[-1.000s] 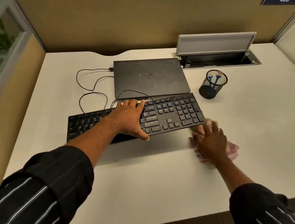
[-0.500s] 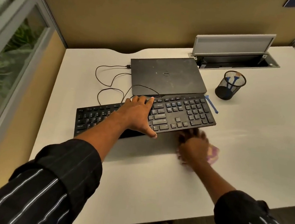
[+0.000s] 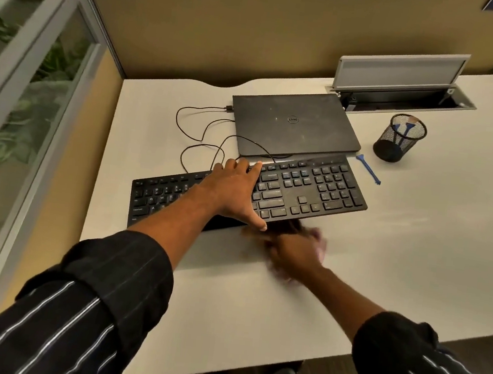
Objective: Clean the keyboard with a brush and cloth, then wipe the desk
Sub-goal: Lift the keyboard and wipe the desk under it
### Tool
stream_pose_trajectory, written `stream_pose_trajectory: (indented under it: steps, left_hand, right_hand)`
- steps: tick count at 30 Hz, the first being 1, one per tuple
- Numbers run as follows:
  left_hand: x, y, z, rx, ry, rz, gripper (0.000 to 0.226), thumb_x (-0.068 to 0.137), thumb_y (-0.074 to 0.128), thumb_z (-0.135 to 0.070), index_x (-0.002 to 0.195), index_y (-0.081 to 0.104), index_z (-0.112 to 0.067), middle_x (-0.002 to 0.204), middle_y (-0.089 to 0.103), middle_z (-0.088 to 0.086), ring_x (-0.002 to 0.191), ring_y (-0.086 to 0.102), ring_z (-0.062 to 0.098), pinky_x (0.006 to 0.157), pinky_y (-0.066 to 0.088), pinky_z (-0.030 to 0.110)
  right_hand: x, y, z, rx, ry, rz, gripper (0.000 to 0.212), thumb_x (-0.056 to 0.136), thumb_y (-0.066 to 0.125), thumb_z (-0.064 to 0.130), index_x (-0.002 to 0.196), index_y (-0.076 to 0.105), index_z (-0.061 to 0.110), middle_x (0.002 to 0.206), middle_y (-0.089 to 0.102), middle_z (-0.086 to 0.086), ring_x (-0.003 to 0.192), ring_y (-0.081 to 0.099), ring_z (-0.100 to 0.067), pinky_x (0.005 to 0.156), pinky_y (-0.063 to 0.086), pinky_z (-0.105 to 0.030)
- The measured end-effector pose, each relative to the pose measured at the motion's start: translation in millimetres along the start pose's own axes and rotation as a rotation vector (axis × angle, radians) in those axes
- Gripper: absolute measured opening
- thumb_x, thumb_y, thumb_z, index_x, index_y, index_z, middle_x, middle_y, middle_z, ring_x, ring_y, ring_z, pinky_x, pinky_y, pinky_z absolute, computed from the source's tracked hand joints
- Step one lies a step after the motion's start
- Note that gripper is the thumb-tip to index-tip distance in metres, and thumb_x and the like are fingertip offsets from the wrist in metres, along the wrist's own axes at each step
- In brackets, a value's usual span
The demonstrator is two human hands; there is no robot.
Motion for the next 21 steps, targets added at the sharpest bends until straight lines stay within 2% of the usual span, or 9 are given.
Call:
stream_pose_trajectory:
  steps: [3,4,6,9,11,12,16,19,21]
  left_hand:
    - [-3.1,4.8,4.4,-0.012,-0.005,0.006,0.139,0.059,0.069,-0.086,0.16,0.003,-0.016,0.16,0.022,0.013,0.143,0.027,0.034,0.117,0.028,0.051]
    - [-4.9,6.8,5.0,-0.015,-0.01,0.009,0.139,0.059,0.069,-0.086,0.16,0.003,-0.016,0.16,0.022,0.014,0.143,0.027,0.035,0.117,0.028,0.052]
    - [-8.1,10.2,6.0,-0.014,-0.024,0.014,0.138,0.06,0.068,-0.086,0.16,0.003,-0.016,0.16,0.023,0.014,0.143,0.027,0.035,0.117,0.029,0.051]
    - [-10.5,13.9,7.8,-0.028,-0.048,0.023,0.138,0.06,0.068,-0.085,0.16,0.003,-0.016,0.159,0.025,0.014,0.142,0.029,0.035,0.116,0.03,0.051]
    - [-11.8,15.1,8.5,-0.035,-0.069,0.035,0.139,0.06,0.068,-0.086,0.16,0.003,-0.016,0.159,0.025,0.014,0.142,0.029,0.035,0.116,0.03,0.051]
    - [-12.2,14.8,8.4,-0.032,-0.075,0.038,0.139,0.059,0.068,-0.086,0.16,0.003,-0.016,0.159,0.026,0.014,0.142,0.029,0.035,0.116,0.03,0.051]
    - [-14.1,10.2,6.4,-0.022,-0.1,0.04,0.139,0.059,0.069,-0.086,0.16,0.004,-0.015,0.159,0.026,0.013,0.141,0.03,0.035,0.116,0.029,0.05]
    - [-16.0,6.0,5.9,-0.035,-0.116,0.03,0.139,0.059,0.069,-0.086,0.16,0.004,-0.016,0.159,0.026,0.013,0.141,0.03,0.034,0.116,0.03,0.05]
    - [-16.4,4.9,5.3,-0.04,-0.127,0.021,0.139,0.058,0.069,-0.085,0.16,0.005,-0.016,0.158,0.027,0.013,0.14,0.031,0.034,0.116,0.03,0.05]
  right_hand:
    - [15.3,2.2,-45.0,0.352,0.3,0.203,0.032,0.1,0.048,0.014,0.127,0.057,-0.001,0.125,0.061,-0.015,0.114,0.06,-0.031,0.085,0.048,-0.032]
    - [20.5,-0.2,-46.3,0.494,0.332,0.21,0.035,0.102,0.045,0.013,0.132,0.051,-0.004,0.131,0.058,-0.018,0.111,0.059,-0.032,0.083,0.05,-0.033]
    - [30.6,1.3,-32.9,0.506,0.312,0.27,0.035,0.105,0.039,0.018,0.133,0.05,0.001,0.132,0.057,-0.015,0.106,0.058,-0.028,0.081,0.051,-0.032]
    - [26.0,27.1,-1.9,0.389,0.217,0.481,0.034,0.105,0.037,0.034,0.12,0.057,0.01,0.118,0.061,-0.004,0.104,0.059,-0.021,0.1,0.045,-0.033]
    - [19.7,32.3,18.6,0.279,0.076,0.539,0.04,0.103,0.039,0.039,0.128,0.051,0.011,0.122,0.061,-0.009,0.11,0.06,-0.025,0.102,0.047,-0.037]
    - [16.0,30.0,28.9,0.202,-0.025,0.525,0.04,0.102,0.04,0.038,0.131,0.049,0.012,0.122,0.062,-0.012,0.113,0.061,-0.028,0.101,0.049,-0.038]
    - [2.5,6.6,53.6,-0.122,-0.472,0.319,0.041,0.095,0.05,0.011,0.136,0.056,0.012,0.134,0.06,-0.012,0.117,0.057,-0.029,0.094,0.038,-0.022]
    - [12.7,4.8,49.8,-0.179,-0.474,0.361,0.027,0.101,0.043,0.02,0.119,0.06,0.009,0.107,0.068,-0.011,0.098,0.065,-0.026,0.085,0.051,-0.032]
    - [31.7,5.0,49.9,-0.248,-0.453,0.378,0.024,0.104,0.038,0.03,0.104,0.056,0.015,0.089,0.063,0.001,0.09,0.064,-0.02,0.073,0.053,-0.031]
Point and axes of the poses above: each hand's wrist, its own x-axis towards the middle knuckle, its own y-axis out of the palm, z = x × y, the point moved 10 cm from there along x, towards the middle knuckle
